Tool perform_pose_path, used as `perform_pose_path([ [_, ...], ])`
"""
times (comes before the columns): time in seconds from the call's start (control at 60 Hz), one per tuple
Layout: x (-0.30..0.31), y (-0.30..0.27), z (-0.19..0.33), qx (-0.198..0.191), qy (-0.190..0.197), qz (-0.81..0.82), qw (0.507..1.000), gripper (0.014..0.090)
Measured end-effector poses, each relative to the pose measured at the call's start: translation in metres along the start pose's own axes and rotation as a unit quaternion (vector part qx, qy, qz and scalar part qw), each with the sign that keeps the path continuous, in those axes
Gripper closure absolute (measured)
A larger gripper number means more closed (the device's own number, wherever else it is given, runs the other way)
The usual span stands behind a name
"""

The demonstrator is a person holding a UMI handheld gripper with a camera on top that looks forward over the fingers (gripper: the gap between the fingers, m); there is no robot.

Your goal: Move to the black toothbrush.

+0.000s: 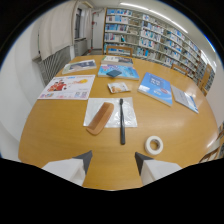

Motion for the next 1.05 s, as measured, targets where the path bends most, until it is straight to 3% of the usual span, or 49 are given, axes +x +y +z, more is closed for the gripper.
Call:
perform_pose_path([
  [0.567,0.046,-0.079,0.127,0.002,-0.032,-0.019,0.999,0.02],
  [1.05,0.042,-0.091,0.149,-0.011,-0.042,-0.015,0.999,0.0203],
])
